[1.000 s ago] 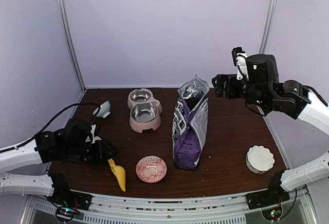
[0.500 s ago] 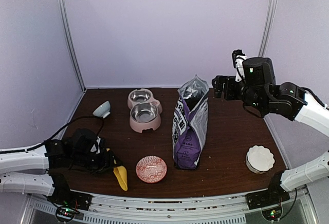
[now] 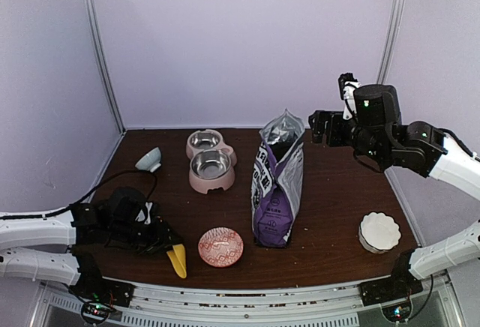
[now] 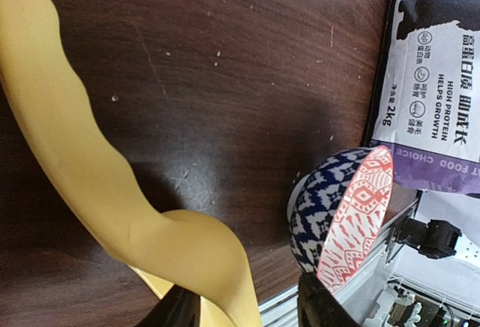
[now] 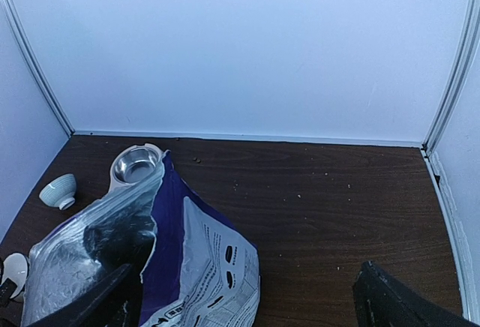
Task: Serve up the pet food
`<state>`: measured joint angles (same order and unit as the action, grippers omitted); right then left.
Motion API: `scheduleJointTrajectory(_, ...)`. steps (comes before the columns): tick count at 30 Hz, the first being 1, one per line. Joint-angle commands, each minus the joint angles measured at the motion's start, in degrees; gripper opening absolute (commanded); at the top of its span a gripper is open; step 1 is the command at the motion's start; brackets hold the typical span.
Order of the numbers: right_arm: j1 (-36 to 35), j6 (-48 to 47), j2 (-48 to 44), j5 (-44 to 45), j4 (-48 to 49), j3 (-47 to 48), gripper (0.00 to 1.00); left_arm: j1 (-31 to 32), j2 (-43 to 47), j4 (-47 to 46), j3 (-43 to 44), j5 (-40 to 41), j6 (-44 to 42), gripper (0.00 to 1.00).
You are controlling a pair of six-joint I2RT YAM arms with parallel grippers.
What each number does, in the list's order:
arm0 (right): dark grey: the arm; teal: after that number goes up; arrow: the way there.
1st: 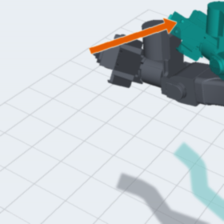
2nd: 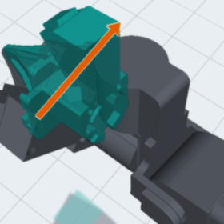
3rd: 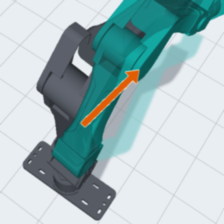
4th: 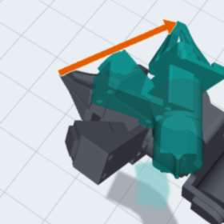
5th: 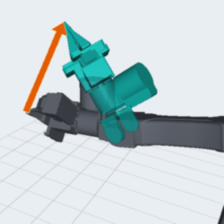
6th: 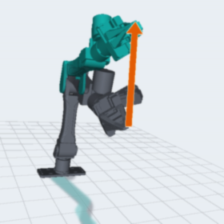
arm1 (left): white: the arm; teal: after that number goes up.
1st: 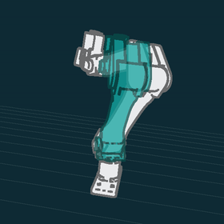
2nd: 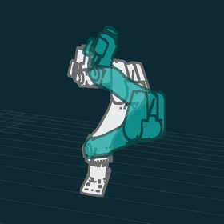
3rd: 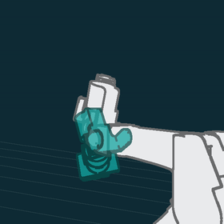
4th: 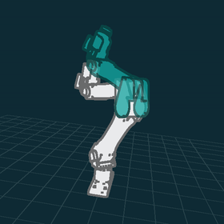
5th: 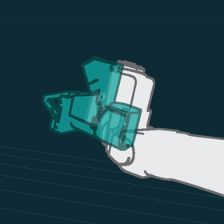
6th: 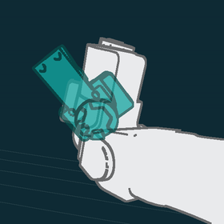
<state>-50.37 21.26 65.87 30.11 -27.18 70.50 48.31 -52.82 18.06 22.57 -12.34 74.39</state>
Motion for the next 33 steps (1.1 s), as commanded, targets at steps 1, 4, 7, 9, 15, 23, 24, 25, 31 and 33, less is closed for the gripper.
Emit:
scheduleJointTrajectory(1, 0.2, 0.4, 0.0, 1.2, 0.3, -0.1, 1.00, -0.4, -0.6, -2.5, 0.7, -1.4, 0.4, 0.45)
scheduleJointTrajectory(4, 0.3, 0.5, 0.2, 1.2, 0.3, 0.0, 1.00, -0.4, -0.5, -2.5, 0.4, -1.5, 0.7, 0.41)
scheduleJointTrajectory(7, 0.3, 0.5, 0.3, 1.2, 0.2, 0.0, 1.00, -0.4, -0.4, -2.8, 0.0, -1.5, 1.2, 0.40)
scheduleJointTrajectory(9, 0.3, 0.5, 0.3, 1.2, 0.2, 0.0, 1.00, -0.4, -0.5, -3.4, -0.4, -1.6, 1.5, 0.39)
scheduleJointTrajectory(15, 0.3, 0.6, -0.1, 1.3, 0.1, 0.1, 1.00, -0.3, -1.0, -6.3, -2.0, -2.2, 3.0, 0.37)
scheduleJointTrajectory(23, 0.3, 0.7, -0.4, 1.4, -0.3, 0.2, 1.00, -0.4, -1.7, -8.3, -3.3, -2.7, 4.2, 0.30)
scheduleJointTrajectory(24, 0.3, 0.6, -0.4, 1.4, -0.4, 0.2, 1.00, -0.4, -1.9, -8.5, -3.3, -2.8, 4.3, 0.27)
scheduleJointTrajectory(25, 0.2, 0.7, -0.4, 1.5, -0.4, 0.3, 1.00, -0.4, -1.9, -8.5, -3.2, -2.9, 4.3, 0.24)
scheduleJointTrajectory(31, 0.2, 0.5, -0.6, 1.6, -0.4, 0.4, 1.00, -0.4, -0.4, -7.5, -2.9, -1.7, 4.8, 0.14)
scheduleJointTrajectory(33, 0.2, 0.5, -0.7, 1.7, -0.3, 0.3, 1.00, -0.4, 0.3, -7.4, -3.0, -0.9, 5.5, 0.12)
